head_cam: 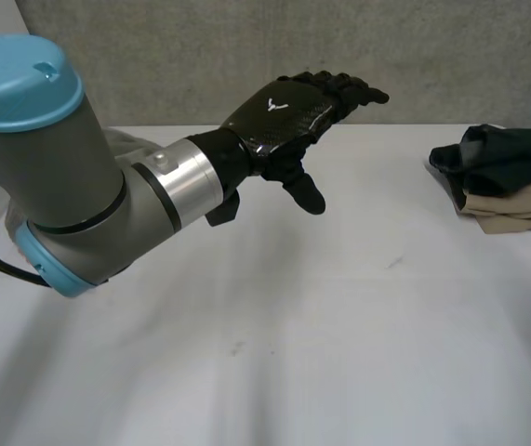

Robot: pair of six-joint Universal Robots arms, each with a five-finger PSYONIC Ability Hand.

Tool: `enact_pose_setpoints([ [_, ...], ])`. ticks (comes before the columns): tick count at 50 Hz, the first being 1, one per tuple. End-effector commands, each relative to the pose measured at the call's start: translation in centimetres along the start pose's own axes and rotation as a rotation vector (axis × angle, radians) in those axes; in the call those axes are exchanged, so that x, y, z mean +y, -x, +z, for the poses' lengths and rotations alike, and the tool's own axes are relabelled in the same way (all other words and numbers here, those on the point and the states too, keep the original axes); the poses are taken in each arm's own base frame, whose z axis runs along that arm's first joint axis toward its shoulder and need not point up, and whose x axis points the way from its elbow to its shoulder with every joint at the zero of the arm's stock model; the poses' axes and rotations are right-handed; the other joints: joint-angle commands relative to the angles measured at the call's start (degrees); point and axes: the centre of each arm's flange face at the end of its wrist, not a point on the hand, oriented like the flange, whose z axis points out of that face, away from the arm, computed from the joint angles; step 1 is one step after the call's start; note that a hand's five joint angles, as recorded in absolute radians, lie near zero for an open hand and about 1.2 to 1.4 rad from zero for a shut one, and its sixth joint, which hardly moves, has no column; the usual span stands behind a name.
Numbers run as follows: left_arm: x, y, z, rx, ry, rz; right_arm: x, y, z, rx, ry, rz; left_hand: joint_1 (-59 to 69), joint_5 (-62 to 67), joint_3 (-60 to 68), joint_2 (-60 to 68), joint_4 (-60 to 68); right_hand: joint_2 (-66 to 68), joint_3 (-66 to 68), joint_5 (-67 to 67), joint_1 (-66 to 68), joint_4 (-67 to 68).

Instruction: Fold the laundry.

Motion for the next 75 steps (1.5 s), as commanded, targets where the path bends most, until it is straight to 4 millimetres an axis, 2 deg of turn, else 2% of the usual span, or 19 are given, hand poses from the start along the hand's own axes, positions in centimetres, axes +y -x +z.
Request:
enact_pose_setpoints([
  [1,0.4,-0.7,-0.1,0.013,0.012,-0.009,2.0,-2.4,-3.5,0.031,0.063,-0.008,3.12,0.5,1.2,1.62,1.51,14.27,13.9,16.14,22.29,11.2],
  [5,0.2,-1.2,0.0,0.022,0.008,-0.005,1.2,-3.5,-4.0,0.02,0.052,-0.033,3.12,0.5,1.2,1.62,1.51,14.27,13.9,16.14,22.29,11.2],
  [14,0.0,-1.3,0.0,0.025,0.001,-0.003,1.0,-2.1,-4.8,-0.018,0.095,0.008,3.12,0.5,1.2,1.62,1.51,11.0,10.63,12.87,19.02,7.92],
  [15,0.0,-1.4,0.0,0.027,0.002,-0.004,0.8,-1.9,-5.1,-0.012,0.113,0.024,3.12,0.5,1.2,1.62,1.51,-25.5,-25.87,-23.63,-17.49,-28.58],
  [16,-0.1,-1.4,0.0,0.028,0.001,-0.003,0.5,-1.9,-5.2,-0.009,0.122,0.033,3.12,0.5,1.2,1.62,1.51,-45.02,-45.39,-43.15,-37.0,-48.09],
  [17,-0.1,-1.4,0.0,0.028,0.0,-0.001,0.0,-1.9,-5.1,-0.007,0.13,0.041,3.12,0.5,1.2,1.62,1.51,-55.73,-56.1,-53.86,-47.71,-58.8],
  [20,-0.2,-1.6,0.1,0.035,-0.002,-0.002,-2.0,-2.7,-5.5,0.022,0.198,0.094,3.12,0.5,1.2,1.62,1.51,-55.73,-56.1,-53.86,-47.71,-58.8],
  [31,-0.6,-1.9,0.1,0.041,-0.014,0.001,-8.6,-13.1,-11.2,0.264,0.481,0.042,3.12,0.5,1.2,1.62,1.51,-55.73,-56.1,-53.86,-47.71,-58.8],
  [36,-1.6,-2.2,-0.1,0.044,-0.037,0.01,-12.0,-17.9,-12.3,0.432,0.644,-0.282,3.12,0.5,1.2,1.62,1.51,-55.73,-56.1,-53.86,-47.71,-58.8],
  [41,-3.1,-2.0,-0.3,0.018,-0.074,0.031,-16.0,-19.7,-10.2,0.551,0.67,-0.647,3.62,1.0,1.71,2.12,2.02,-55.73,-56.1,-53.86,-47.71,-58.8],
  [46,-5.9,0.2,-0.7,-0.189,-0.152,0.076,-20.9,-10.8,-1.7,0.421,0.297,-0.721,3.45,0.83,1.54,1.96,1.85,-55.73,-56.1,-53.86,-47.71,-58.8],
  [49,-6.6,2.1,-1.1,-0.317,-0.18,0.102,-25.5,-6.0,-0.1,0.369,0.117,-0.68,3.29,0.67,1.37,1.79,1.68,-55.73,-56.1,-53.86,-47.71,-58.8],
  [52,-6.5,6.3,-2.3,-0.513,-0.162,0.202,-26.8,-2.1,0.0,0.276,0.048,-0.597,2.61,-0.01,0.7,1.11,1.01,-55.73,-56.1,-53.86,-47.71,-58.8],
  [53,-6.3,7.5,-2.7,-0.557,-0.143,0.243,-27.0,1.6,-0.2,0.17,0.022,-0.512,2.61,-0.01,0.7,1.11,1.01,-55.73,-56.1,-53.86,-47.71,-58.8],
  [56,-4.4,11.9,-4.3,-0.686,-0.018,0.421,-27.4,7.0,-1.1,0.017,0.004,-0.396,1.1,-1.52,-0.81,-0.4,-0.5,-55.73,-56.1,-53.86,-47.71,-58.8],
  [57,-2.5,14.1,-4.9,-0.725,0.07,0.497,-27.5,10.5,-2.1,-0.084,0.006,-0.33,0.76,-1.86,-1.15,-0.73,-0.84,-55.73,-56.1,-53.86,-47.71,-58.8],
  [61,3.5,19.6,-6.4,-0.791,0.272,0.649,-26.6,17.1,-5.8,-0.269,0.082,-0.216,0.76,-1.86,-1.15,-0.74,-0.84,-55.73,-56.1,-53.86,-47.71,-58.8],
  [68,12.7,27.2,-9.4,-0.784,0.392,0.743,-24.7,21.8,-10.6,-0.408,0.307,-0.115,0.42,-2.2,-1.49,-1.07,-1.18,-55.73,-56.1,-53.86,-47.71,-58.8],
  [75,17.4,28.4,-8.8,-0.651,0.349,0.678,-22.3,22.5,-13.0,-0.413,0.474,-0.114,7.13,4.51,5.21,5.63,5.53,-55.73,-56.1,-53.86,-47.71,-58.8],
])
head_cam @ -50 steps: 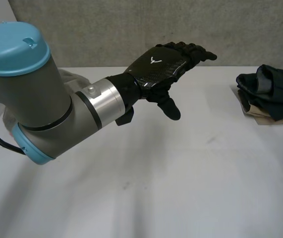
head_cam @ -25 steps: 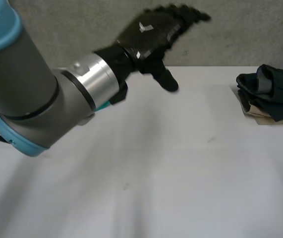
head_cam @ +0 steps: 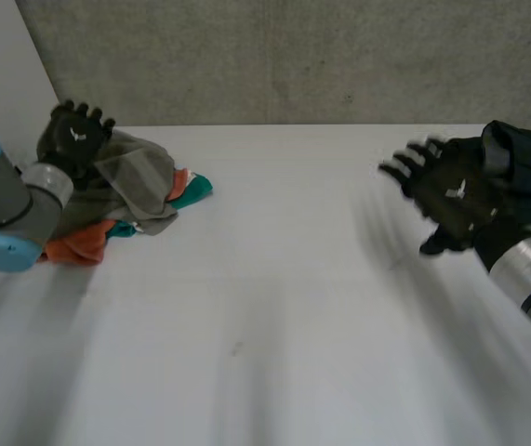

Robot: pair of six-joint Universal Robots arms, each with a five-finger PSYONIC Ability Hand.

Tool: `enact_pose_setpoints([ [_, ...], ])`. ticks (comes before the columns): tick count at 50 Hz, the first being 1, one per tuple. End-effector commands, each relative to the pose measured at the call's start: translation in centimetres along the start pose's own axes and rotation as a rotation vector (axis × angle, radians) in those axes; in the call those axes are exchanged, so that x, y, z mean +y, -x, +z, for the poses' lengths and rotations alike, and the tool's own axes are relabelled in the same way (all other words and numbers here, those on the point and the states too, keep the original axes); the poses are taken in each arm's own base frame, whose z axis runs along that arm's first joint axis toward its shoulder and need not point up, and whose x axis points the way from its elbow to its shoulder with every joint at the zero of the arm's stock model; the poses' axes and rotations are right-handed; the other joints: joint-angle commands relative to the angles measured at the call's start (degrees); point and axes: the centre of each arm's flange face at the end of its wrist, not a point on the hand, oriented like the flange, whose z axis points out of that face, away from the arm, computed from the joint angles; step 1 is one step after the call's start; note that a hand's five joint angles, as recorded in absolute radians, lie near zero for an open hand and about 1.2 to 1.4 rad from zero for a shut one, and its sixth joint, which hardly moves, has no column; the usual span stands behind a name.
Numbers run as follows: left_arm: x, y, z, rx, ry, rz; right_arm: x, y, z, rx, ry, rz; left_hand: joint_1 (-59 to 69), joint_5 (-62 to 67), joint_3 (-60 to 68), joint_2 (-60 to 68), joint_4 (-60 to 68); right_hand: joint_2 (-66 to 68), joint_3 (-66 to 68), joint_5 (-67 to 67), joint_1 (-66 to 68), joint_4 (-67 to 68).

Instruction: Fold the laundry.

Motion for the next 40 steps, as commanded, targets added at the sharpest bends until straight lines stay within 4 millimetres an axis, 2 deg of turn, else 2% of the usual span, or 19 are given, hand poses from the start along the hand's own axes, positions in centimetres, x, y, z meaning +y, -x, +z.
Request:
enact_pose_setpoints([
  [1,3.7,-3.0,1.8,0.11,-0.067,-0.071,2.8,1.6,-1.1,-0.015,0.165,0.033,8.21,5.7,6.41,6.82,6.71,-2.41,-2.14,-2.71,-3.04,-2.15],
  [6,4.0,-3.2,2.5,0.113,-0.083,-0.141,3.1,1.8,-1.4,-0.015,0.184,0.041,29.36,26.86,27.56,27.98,27.86,-2.41,-2.14,-2.71,-3.04,-2.15],
  [7,4.0,-3.4,2.5,0.125,-0.094,-0.173,3.2,1.9,-1.5,-0.016,0.185,0.042,40.91,38.4,39.1,39.52,39.4,-2.41,-2.14,-2.71,-3.04,-2.15],
  [11,3.8,-3.8,2.5,0.153,-0.111,-0.233,3.2,1.9,-1.7,-0.007,0.195,0.043,69.67,67.16,67.87,68.28,68.17,-2.41,-2.14,-2.71,-3.04,-2.15],
  [13,3.2,-3.7,2.5,0.138,-0.12,-0.23,3.1,1.8,-1.7,0.001,0.196,0.04,69.76,67.26,67.96,68.38,68.26,-2.41,-2.14,-2.71,-3.04,-2.15],
  [16,1.2,-2.4,2.6,0.048,-0.14,-0.215,2.8,1.3,-1.7,0.031,0.197,0.028,69.76,67.26,67.96,68.38,68.26,-2.41,-2.14,-2.71,-3.04,-2.15],
  [17,0.1,-2.0,2.4,0.021,-0.153,-0.215,2.3,0.8,-1.7,0.057,0.192,0.015,69.76,67.26,67.96,68.38,68.26,-2.41,-2.14,-2.71,-3.04,-2.15],
  [20,-4.9,-0.9,1.2,-0.031,-0.241,-0.232,1.7,-0.1,-1.7,0.099,0.183,0.003,69.76,67.26,67.96,68.38,68.26,-2.41,-2.14,-2.71,-3.04,-2.15],
  [21,-8.0,-0.5,0.1,-0.026,-0.297,-0.266,1.2,-0.6,-1.6,0.123,0.174,-0.003,69.76,67.26,67.96,68.38,68.26,-2.41,-2.14,-2.71,-3.04,-2.15],
  [24,-12.7,-0.4,-2.1,0.006,-0.383,-0.343,0.3,-1.4,-1.7,0.162,0.16,-0.018,69.76,67.26,67.96,68.38,68.26,-2.41,-2.14,-2.71,-3.04,-2.15],
  [25,-15.4,-0.6,-3.8,0.038,-0.43,-0.398,-0.2,-1.9,-1.7,0.185,0.15,-0.023,69.76,67.26,67.96,68.38,68.26,-2.41,-2.14,-2.71,-3.04,-2.15],
  [27,-17.7,-1.1,-5.6,0.078,-0.47,-0.442,-0.8,-2.3,-1.8,0.209,0.138,-0.024,69.76,67.26,67.96,68.38,68.26,-2.41,-2.14,-2.71,-3.04,-2.15],
  [28,-18.7,-1.6,-6.4,0.103,-0.484,-0.463,-1.1,-2.5,-1.9,0.222,0.132,-0.022,69.76,67.26,67.96,68.38,68.26,-2.41,-2.14,-2.71,-3.04,-2.15],
  [29,-20.1,-3.3,-8.0,0.167,-0.492,-0.499,-1.7,-2.9,-2.0,0.246,0.118,-0.013,69.76,67.26,67.96,68.38,68.26,-2.41,-2.14,-2.71,-3.04,-2.15],
  [32,-21.0,-7.2,-10.2,0.287,-0.464,-0.524,-2.6,-3.5,-2.3,0.282,0.095,0.017,69.76,67.26,67.96,68.38,68.26,-2.41,-2.14,-2.71,-3.04,-2.15],
  [33,-21.4,-10.1,-11.9,0.38,-0.432,-0.533,-2.7,-3.6,-2.3,0.29,0.091,0.025,69.76,67.26,67.96,68.38,68.26,-2.41,-2.14,-2.71,-3.04,-2.15],
  [36,-21.9,-14.2,-14.4,0.514,-0.387,-0.538,-3.3,-3.9,-2.6,0.303,0.078,0.049,69.76,67.26,67.96,68.38,68.26,-2.41,-2.14,-2.71,-3.04,-2.15],
  [37,-22.2,-16.4,-15.8,0.582,-0.372,-0.536,-3.4,-3.8,-2.6,0.301,0.079,0.055,69.76,67.26,67.96,68.38,68.26,-2.41,-2.14,-2.71,-3.04,-2.15],
  [40,-22.5,-19.0,-17.3,0.643,-0.369,-0.525,-3.2,-3.6,-2.8,0.291,0.097,0.065,69.76,67.26,67.96,68.38,68.26,-2.41,-2.14,-2.71,-3.04,-2.15],
])
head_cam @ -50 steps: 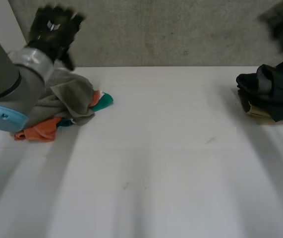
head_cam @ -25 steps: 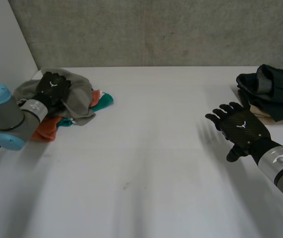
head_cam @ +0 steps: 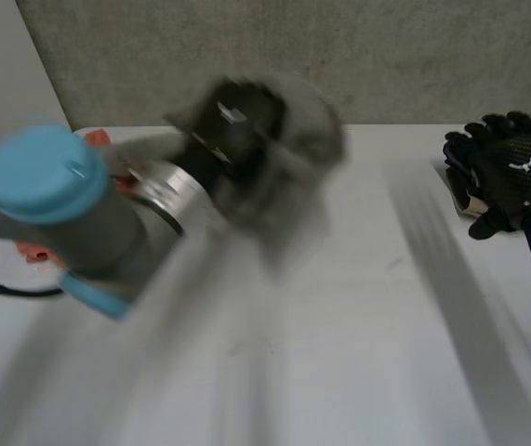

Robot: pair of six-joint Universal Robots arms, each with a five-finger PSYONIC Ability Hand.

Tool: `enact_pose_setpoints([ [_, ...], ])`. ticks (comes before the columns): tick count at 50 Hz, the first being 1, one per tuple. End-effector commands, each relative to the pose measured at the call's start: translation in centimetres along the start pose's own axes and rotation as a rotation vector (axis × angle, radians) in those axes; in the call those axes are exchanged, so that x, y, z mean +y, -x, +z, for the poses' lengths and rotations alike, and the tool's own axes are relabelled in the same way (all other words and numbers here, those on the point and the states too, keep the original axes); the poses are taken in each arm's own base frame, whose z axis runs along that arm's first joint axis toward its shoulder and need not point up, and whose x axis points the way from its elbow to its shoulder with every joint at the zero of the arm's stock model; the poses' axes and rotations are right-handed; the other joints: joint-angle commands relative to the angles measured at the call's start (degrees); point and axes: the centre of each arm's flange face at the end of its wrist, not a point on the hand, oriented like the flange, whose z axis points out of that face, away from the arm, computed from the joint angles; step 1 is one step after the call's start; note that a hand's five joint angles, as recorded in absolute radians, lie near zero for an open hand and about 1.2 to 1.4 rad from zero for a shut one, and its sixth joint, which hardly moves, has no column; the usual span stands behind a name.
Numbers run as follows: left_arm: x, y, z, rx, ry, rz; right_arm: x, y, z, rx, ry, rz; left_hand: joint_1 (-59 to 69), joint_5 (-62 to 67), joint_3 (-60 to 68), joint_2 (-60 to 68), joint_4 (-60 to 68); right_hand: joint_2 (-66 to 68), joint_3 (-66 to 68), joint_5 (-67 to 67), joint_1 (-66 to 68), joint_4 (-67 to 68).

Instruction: Fold the laundry.

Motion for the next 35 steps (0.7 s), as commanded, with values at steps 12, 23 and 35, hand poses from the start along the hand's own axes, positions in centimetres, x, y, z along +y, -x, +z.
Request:
enact_pose_setpoints([
  [12,3.8,-7.2,-1.5,0.06,0.2,0.052,2.1,1.1,-0.1,-0.085,0.175,0.095,-48.65,-51.2,-54.3,-54.03,-54.85,-2.41,-2.14,-2.7,-3.04,-2.15],
  [23,-1.2,-3.1,-5.6,-0.139,0.231,0.061,0.2,0.8,-0.4,-0.175,0.32,0.248,-50.34,-52.89,-55.99,-55.72,-56.54,-2.41,-2.14,-2.7,-3.04,-2.15],
  [35,5.0,4.5,-8.2,-0.279,0.478,0.056,1.1,3.2,-2.1,-0.371,0.523,0.188,-48.83,-51.37,-54.47,-54.2,-55.02,-2.41,-2.14,-2.7,-3.04,-2.15],
])
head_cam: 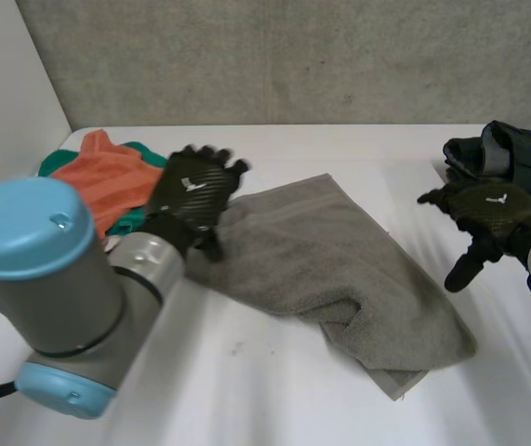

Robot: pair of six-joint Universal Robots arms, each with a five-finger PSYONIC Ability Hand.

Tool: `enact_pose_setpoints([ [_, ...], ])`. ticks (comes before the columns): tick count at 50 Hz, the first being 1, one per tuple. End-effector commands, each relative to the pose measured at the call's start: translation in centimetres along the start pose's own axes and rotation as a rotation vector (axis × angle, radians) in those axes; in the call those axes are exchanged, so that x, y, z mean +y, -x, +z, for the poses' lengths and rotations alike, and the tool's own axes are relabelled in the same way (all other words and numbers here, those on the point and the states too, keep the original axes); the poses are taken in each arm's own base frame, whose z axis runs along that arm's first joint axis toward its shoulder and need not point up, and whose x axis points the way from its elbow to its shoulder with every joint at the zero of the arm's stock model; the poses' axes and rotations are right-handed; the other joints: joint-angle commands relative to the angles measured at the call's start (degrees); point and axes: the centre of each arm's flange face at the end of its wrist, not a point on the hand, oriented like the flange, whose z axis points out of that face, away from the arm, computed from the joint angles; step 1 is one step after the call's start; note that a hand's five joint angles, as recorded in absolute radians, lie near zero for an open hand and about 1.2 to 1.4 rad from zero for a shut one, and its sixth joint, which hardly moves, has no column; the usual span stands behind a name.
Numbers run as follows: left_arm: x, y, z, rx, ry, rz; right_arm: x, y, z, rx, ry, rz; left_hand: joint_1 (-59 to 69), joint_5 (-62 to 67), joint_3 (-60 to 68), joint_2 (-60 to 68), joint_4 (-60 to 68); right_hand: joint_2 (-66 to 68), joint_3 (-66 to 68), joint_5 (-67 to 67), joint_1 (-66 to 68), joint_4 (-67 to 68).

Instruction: Fold the laundry.

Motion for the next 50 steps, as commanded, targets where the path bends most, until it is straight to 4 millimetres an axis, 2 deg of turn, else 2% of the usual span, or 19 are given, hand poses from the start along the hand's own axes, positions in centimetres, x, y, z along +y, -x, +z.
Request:
enact_pose_setpoints([
  [1,4.1,3.5,1.5,-0.018,0.128,0.003,1.8,2.6,-1.1,-0.108,0.128,-0.094,0.2,0.78,0.51,0.84,0.9,-2.41,-2.14,-2.7,-3.04,-2.15],
  [3,6.2,4.2,2.7,0.017,0.164,0.036,2.7,4.5,-1.6,-0.16,0.139,-0.134,1.04,1.62,1.35,1.68,1.74,-2.41,-2.14,-2.7,-3.04,-2.15],
  [6,8.2,5.5,4.3,0.052,0.182,0.097,4.2,6.8,-2.3,-0.214,0.148,-0.162,1.21,1.79,1.52,1.85,1.91,-2.41,-2.14,-2.7,-3.04,-2.15],
  [10,10.7,6.8,6.0,0.1,0.199,0.193,5.7,8.7,-2.9,-0.236,0.108,-0.187,5.9,6.49,6.21,6.54,6.61,-2.41,-2.14,-2.7,-3.04,-2.15],
  [14,13.1,7.2,7.3,0.153,0.209,0.269,6.4,9.9,-3.1,-0.222,0.01,-0.204,8.6,9.18,8.91,9.24,9.3,-2.41,-2.14,-2.7,-3.04,-2.15],
  [16,13.8,7.0,7.5,0.176,0.21,0.279,6.6,10.4,-2.9,-0.212,-0.025,-0.214,8.78,9.36,9.09,9.42,9.49,-2.41,-2.14,-2.7,-3.04,-2.15],
  [22,14.1,6.7,8.0,0.223,0.178,0.267,7.4,10.6,-1.9,-0.108,-0.049,-0.229,12.82,13.4,13.13,13.46,13.52,1.7,1.98,1.42,1.08,1.96],
  [29,13.7,6.2,8.6,0.241,0.145,0.244,8.6,10.9,-1.2,-0.102,-0.009,-0.231,22.56,23.14,22.87,23.2,23.26,9.94,10.21,9.65,9.31,10.2],
  [42,13.3,5.4,9.3,0.257,0.118,0.186,8.8,10.8,-0.9,-0.097,-0.003,-0.228,31.81,32.39,32.12,32.45,32.51,11.3,11.57,11.01,10.67,11.56],
  [47,13.3,5.2,9.6,0.258,0.11,0.192,8.8,10.5,-0.8,-0.09,-0.002,-0.225,48.59,49.18,48.9,49.23,49.3,14.64,14.92,14.36,14.02,14.9],
  [48,13.5,5.1,9.7,0.262,0.11,0.195,8.8,10.4,-0.7,-0.085,-0.003,-0.224,61.47,62.05,61.78,62.11,62.17,18.99,19.26,18.7,18.36,19.25],
  [50,13.4,4.8,9.8,0.267,0.106,0.2,8.7,10.3,-0.6,-0.079,-0.008,-0.224,66.45,67.04,66.77,67.09,67.16,26.56,26.83,26.27,25.93,26.82],
])
